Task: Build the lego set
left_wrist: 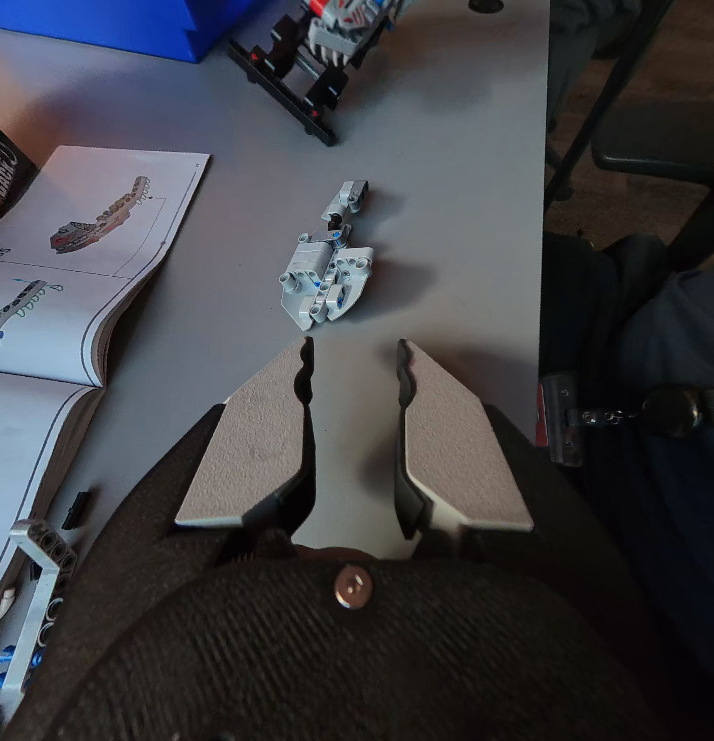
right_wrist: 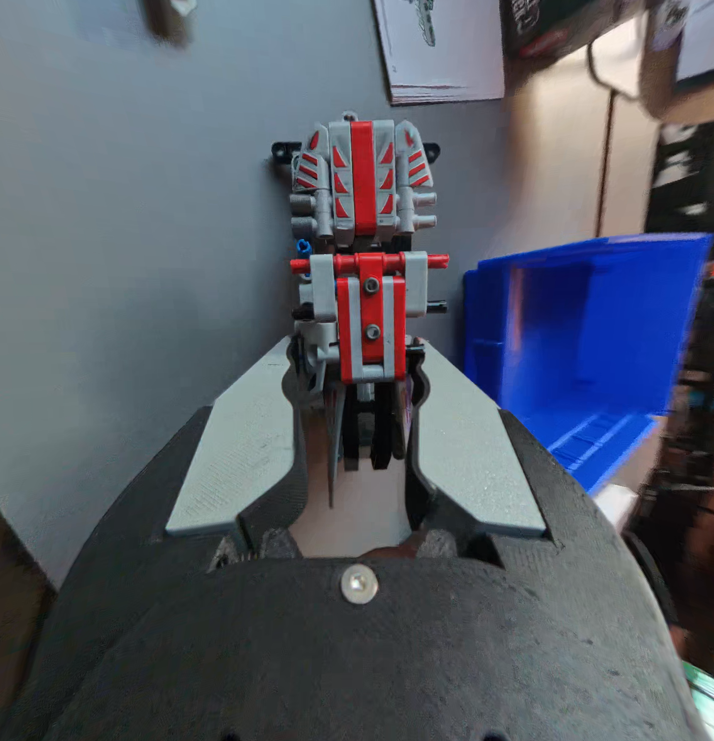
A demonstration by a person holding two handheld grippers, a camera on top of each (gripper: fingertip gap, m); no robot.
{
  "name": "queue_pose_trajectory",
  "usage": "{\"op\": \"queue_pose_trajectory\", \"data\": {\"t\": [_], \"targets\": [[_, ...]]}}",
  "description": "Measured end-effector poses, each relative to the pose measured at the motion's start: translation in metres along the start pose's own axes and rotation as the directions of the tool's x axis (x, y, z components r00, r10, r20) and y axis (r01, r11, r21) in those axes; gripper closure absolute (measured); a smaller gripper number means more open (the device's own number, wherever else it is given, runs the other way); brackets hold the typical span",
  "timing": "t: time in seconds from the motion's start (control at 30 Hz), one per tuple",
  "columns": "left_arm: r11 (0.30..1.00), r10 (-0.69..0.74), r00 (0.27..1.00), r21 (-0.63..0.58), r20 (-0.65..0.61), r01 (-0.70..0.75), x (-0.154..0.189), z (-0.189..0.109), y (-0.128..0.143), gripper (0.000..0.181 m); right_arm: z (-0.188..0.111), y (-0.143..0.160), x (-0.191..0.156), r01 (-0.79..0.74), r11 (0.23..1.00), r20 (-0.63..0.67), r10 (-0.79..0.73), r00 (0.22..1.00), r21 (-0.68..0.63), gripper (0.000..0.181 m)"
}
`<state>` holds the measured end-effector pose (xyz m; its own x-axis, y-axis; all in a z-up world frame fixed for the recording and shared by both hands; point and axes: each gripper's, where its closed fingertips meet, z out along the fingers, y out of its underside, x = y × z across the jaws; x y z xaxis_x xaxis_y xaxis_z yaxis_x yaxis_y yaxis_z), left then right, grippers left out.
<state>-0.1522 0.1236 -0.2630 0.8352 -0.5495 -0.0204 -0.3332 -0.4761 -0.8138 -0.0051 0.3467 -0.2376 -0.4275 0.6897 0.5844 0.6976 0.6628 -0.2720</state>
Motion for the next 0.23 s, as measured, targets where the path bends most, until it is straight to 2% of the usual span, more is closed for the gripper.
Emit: {"op": "queue_pose_trajectory", "data": {"t": [0.03,0.13,0.23], "targets": [[1.000,0.002,1.000,-0.009,-0.001,-0.002,0.000,0.001,0.001,0.142,-0.002,0.000,-0.003,0.068,0.997,-0.070,-0.070,0.995,-0.024,0.129],[0.999,0.011,1.000,-0.039,-0.007,-0.011,0.002,0.004,0.005,0.141,-0.004,-0.001,-0.014,0.205,0.976,-0.215,-0.216,0.952,-0.075,0.129],[0.998,0.011,1.000,-0.068,-0.021,-0.012,0.004,0.007,0.008,0.140,-0.006,-0.002,-0.018,0.217,0.974,-0.265,-0.228,0.937,-0.071,0.129]]}}
